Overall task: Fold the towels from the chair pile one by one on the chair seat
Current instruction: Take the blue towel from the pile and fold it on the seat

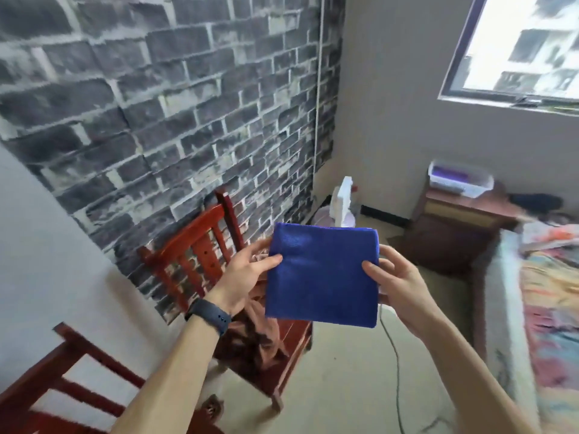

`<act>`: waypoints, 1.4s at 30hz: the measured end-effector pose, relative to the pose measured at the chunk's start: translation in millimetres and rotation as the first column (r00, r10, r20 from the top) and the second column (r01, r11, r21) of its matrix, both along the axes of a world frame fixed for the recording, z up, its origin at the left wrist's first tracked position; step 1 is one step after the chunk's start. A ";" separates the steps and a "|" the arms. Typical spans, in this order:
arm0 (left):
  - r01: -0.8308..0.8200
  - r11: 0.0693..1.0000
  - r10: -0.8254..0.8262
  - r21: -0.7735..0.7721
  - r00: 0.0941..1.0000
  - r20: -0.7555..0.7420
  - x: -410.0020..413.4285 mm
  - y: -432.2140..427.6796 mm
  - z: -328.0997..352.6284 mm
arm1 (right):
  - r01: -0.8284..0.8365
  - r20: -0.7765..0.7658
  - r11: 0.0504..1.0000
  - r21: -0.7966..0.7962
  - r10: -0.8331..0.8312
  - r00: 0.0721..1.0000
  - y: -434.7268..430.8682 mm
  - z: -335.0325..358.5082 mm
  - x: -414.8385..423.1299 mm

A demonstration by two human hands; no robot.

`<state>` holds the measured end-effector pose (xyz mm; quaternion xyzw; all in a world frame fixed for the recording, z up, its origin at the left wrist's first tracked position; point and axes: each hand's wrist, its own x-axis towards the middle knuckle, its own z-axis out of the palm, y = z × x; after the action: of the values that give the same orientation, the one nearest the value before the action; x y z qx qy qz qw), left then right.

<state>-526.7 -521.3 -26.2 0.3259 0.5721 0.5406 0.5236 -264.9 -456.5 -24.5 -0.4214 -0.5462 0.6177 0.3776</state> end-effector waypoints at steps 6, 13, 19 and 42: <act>0.138 0.990 -0.138 0.018 0.990 0.001 90.3 163.0 15.6 | 0.188 -0.057 0.982 0.018 -0.187 0.981 120.5 6.6 93.4; 0.260 0.965 -0.263 0.044 0.962 0.070 188.8 306.2 32.1 | 0.318 -0.003 0.945 0.081 -0.319 0.948 236.2 24.9 190.2; 0.361 0.932 -0.362 0.042 0.932 0.031 254.9 438.9 35.7 | 0.415 -0.028 0.906 0.089 -0.414 0.910 345.7 27.2 257.7; 0.478 0.850 -0.481 -0.221 0.876 0.042 412.6 945.0 -66.0 | 0.538 0.092 0.830 -0.143 -0.530 0.843 815.8 -63.8 403.8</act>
<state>-114.1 423.6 -92.2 0.4010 0.5341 0.3224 0.6708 139.0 359.3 -88.3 -0.6014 -0.3631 0.5200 0.4860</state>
